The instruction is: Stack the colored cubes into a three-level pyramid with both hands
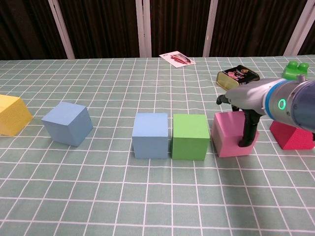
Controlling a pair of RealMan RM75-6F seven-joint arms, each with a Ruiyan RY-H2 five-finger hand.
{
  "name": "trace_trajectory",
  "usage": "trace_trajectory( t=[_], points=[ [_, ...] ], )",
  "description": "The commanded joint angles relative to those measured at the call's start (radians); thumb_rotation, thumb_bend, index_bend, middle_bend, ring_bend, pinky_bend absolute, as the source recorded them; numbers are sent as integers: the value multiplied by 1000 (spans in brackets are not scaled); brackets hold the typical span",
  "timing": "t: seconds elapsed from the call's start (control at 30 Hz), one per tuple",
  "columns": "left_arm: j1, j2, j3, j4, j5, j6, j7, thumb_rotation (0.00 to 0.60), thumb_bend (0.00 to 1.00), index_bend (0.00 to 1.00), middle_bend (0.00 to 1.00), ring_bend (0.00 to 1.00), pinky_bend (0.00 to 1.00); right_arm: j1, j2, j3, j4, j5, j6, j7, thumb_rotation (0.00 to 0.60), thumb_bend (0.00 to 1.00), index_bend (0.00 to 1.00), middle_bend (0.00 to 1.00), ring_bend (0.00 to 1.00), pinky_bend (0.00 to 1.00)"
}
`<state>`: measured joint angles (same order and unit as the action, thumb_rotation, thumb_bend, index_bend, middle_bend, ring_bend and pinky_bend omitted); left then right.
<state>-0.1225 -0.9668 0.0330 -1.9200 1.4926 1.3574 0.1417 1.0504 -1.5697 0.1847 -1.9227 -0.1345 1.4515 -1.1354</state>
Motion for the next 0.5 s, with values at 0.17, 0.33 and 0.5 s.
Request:
trace_trajectory(
  t=[0.17,0.33,0.5],
  points=[
    [0,1,0,0,0,0,-2,600,87,0,0,0,0,9,-8,38,-15,53,24,-28,600,251,0,573,295,0],
    [1,2,0,0,1,2,-6,600,87,0,0,0,0,12,-16,64,-23,89,43,-37,600,251,0,584,303,0],
    [0,3,0,2,4,2,-8,600,87,0,0,0,0,13,-27,82,-28,107,60,-37,600,251,0,584,303,0]
  ],
)
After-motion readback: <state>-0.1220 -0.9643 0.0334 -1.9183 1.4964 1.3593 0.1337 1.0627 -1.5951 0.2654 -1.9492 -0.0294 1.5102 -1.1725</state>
